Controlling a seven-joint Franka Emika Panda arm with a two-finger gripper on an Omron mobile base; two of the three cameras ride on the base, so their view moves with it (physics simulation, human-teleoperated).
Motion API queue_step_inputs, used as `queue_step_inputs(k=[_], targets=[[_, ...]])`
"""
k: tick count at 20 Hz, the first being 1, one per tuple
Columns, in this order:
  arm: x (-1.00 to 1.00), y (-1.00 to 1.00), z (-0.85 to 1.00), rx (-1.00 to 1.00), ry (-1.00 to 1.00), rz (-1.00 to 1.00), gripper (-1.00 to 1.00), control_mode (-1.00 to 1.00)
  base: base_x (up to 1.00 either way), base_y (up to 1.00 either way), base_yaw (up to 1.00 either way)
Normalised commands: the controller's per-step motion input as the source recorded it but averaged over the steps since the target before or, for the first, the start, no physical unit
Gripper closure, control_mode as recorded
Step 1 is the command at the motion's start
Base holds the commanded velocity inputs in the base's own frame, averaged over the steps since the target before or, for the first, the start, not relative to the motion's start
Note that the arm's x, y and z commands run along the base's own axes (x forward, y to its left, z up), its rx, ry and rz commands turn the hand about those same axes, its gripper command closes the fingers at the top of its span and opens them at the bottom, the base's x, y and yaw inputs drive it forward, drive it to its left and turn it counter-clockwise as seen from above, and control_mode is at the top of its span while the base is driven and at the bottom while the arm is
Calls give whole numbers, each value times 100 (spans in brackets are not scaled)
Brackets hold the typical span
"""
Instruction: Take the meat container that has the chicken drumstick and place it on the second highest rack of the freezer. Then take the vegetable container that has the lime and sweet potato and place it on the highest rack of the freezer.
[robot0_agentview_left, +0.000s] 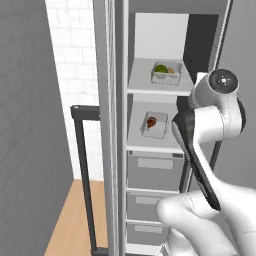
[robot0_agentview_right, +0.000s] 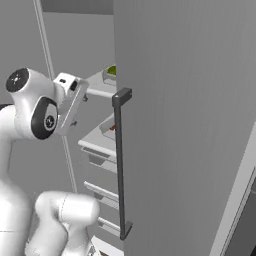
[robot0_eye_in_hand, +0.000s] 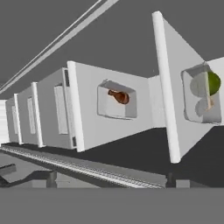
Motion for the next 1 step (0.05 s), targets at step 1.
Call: queue_step_inputs(k=[1], targets=[[-97, 0, -100, 0, 0, 0, -100, -100, 0, 0, 0]])
